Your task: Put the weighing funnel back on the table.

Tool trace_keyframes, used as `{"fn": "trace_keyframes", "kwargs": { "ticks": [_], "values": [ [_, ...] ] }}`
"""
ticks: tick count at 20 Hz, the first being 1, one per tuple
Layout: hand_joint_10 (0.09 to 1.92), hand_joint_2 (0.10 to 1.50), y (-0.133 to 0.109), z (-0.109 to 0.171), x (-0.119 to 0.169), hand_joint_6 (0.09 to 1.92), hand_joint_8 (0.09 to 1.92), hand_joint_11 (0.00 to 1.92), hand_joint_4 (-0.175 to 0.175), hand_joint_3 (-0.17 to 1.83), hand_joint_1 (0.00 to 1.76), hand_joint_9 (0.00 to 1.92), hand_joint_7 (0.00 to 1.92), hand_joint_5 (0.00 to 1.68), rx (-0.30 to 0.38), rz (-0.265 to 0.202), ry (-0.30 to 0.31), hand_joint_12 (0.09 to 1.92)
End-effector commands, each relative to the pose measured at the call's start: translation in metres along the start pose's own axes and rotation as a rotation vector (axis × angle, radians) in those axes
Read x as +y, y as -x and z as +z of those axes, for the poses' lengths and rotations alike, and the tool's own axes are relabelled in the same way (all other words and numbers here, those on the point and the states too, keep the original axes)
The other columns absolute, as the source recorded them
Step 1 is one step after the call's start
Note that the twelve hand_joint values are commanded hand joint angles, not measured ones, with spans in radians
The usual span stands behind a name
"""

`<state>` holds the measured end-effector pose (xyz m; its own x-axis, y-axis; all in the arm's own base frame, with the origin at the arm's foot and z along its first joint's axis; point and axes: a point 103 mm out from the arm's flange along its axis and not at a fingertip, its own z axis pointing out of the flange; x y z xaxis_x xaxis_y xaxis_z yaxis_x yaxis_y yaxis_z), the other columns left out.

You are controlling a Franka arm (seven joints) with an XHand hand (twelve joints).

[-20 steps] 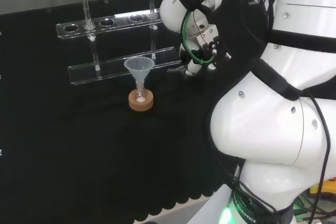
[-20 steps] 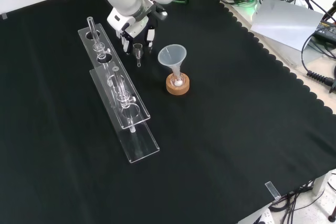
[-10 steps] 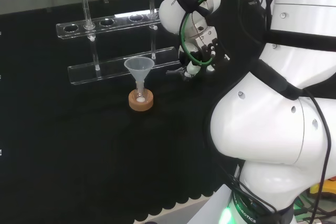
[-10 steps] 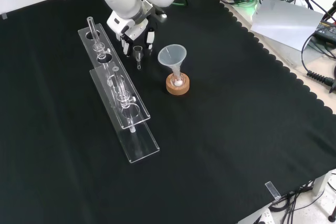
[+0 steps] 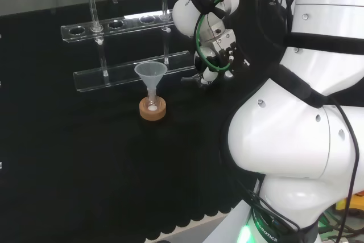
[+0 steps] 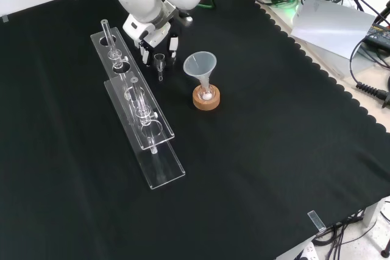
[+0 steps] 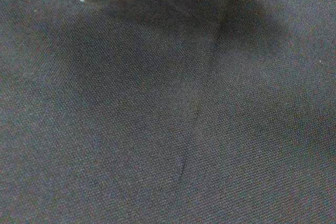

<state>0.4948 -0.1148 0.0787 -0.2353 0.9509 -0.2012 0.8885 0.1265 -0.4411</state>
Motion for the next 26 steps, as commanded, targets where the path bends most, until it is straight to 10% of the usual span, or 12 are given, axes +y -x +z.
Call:
{"fn": "trace_keyframes", "kwargs": {
  "ticks": [1, 8, 12, 26],
  "values": [
    [0.11, 1.06, -0.001, 0.004, 0.002, 0.82, 0.62, 1.07, 0.041, 0.0, 1.12, 1.4, 1.12, 1.11, 0.011, -0.008, -0.024, 0.85],
    [0.09, 1.08, 0.001, 0.005, -0.001, 0.92, 0.6, 0.98, 0.095, 0.01, 1.07, 1.36, 1.01, 1.04, 0.008, -0.015, -0.026, 0.92],
    [0.09, 1.03, 0.003, 0.003, -0.003, 0.76, 0.63, 0.9, -0.028, -0.05, 1.02, 1.29, 0.85, 0.81, 0.009, -0.016, -0.027, 0.98],
    [0.09, 1.05, -0.003, -0.002, -0.012, 0.65, 0.66, 0.79, -0.044, -0.17, 0.97, 1.19, 0.67, 0.56, -0.016, -0.006, -0.054, 1.04]
  ]
}}
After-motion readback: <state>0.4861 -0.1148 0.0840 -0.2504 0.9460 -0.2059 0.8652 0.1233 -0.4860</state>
